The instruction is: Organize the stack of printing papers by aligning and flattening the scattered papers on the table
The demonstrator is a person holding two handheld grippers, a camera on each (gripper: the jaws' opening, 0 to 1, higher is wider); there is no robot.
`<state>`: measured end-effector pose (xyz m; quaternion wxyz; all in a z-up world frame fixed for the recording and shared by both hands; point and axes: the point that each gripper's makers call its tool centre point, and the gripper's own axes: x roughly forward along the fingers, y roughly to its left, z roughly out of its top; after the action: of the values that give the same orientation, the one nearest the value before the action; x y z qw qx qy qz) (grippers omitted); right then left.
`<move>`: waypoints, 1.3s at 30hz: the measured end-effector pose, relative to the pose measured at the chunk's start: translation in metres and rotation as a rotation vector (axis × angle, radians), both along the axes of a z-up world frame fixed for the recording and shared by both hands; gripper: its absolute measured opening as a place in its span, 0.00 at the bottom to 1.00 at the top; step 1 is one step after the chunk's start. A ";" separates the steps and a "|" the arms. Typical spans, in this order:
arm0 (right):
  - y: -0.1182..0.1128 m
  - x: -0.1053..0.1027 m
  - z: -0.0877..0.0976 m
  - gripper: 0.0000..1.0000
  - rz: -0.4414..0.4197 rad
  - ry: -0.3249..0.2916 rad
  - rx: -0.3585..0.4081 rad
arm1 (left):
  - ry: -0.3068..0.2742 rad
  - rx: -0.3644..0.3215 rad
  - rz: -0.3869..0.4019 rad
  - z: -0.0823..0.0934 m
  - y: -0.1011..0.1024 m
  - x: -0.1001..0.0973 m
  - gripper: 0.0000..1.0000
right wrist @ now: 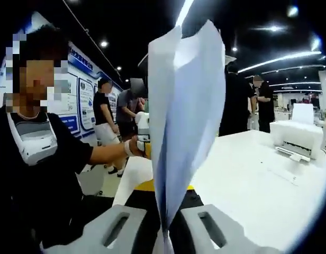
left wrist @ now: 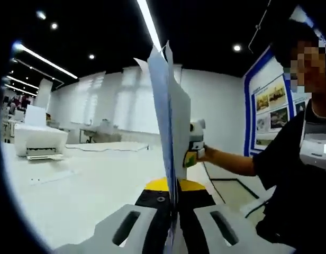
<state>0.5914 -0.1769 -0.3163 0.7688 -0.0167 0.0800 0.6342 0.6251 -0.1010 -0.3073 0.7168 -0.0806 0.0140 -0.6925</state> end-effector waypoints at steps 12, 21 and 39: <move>0.012 0.006 -0.014 0.04 -0.012 -0.001 -0.002 | 0.033 -0.012 -0.010 -0.005 -0.001 -0.004 0.12; 0.010 0.012 -0.009 0.01 -0.030 0.025 0.027 | 0.056 -0.016 -0.004 -0.003 0.000 0.001 0.21; 0.019 0.005 0.004 0.00 -0.009 -0.009 0.055 | -0.003 -0.044 -0.017 0.008 -0.001 0.001 0.11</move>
<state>0.5960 -0.1575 -0.3119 0.7723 0.0019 0.0591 0.6325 0.6262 -0.1022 -0.2997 0.7090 -0.0952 -0.0017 -0.6987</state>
